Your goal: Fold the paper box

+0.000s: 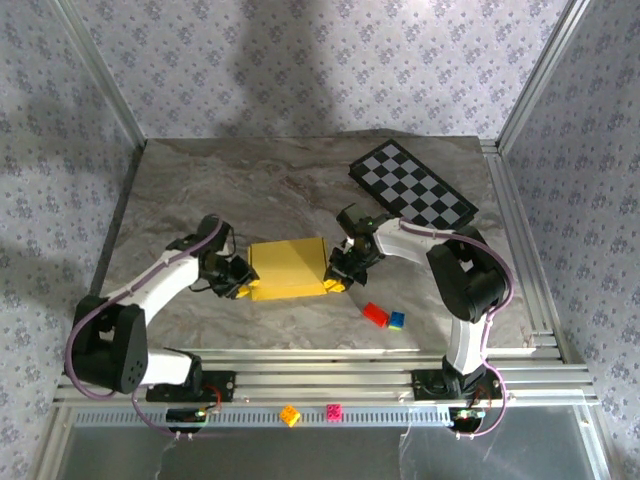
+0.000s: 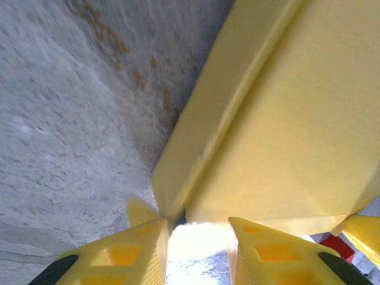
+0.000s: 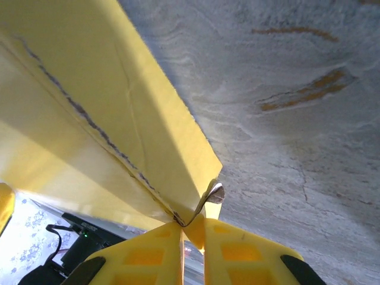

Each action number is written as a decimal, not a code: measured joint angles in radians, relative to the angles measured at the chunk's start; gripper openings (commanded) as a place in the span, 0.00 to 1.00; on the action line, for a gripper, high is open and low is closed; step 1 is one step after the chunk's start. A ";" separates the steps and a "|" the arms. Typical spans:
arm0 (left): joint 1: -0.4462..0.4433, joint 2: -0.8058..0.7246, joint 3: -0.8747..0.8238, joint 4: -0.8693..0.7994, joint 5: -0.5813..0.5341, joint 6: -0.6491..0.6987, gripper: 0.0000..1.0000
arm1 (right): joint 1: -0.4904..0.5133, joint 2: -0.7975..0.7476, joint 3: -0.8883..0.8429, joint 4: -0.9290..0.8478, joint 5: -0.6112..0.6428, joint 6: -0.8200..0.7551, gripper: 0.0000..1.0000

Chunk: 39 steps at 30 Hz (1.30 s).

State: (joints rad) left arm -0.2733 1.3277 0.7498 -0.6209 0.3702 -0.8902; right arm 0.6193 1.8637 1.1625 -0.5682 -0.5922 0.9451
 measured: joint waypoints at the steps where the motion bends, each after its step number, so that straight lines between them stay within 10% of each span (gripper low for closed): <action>1: 0.011 -0.003 0.002 0.001 0.000 0.003 0.33 | 0.000 0.002 0.003 0.000 0.000 -0.002 0.15; 39: 0.030 0.238 0.144 0.105 -0.106 0.196 0.19 | -0.006 0.029 0.060 -0.031 0.029 -0.022 0.15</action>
State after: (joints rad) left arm -0.2432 1.5658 0.8936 -0.5163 0.2638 -0.6945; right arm 0.6128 1.8927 1.2221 -0.5987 -0.5636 0.9230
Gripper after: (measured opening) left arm 0.187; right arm 0.151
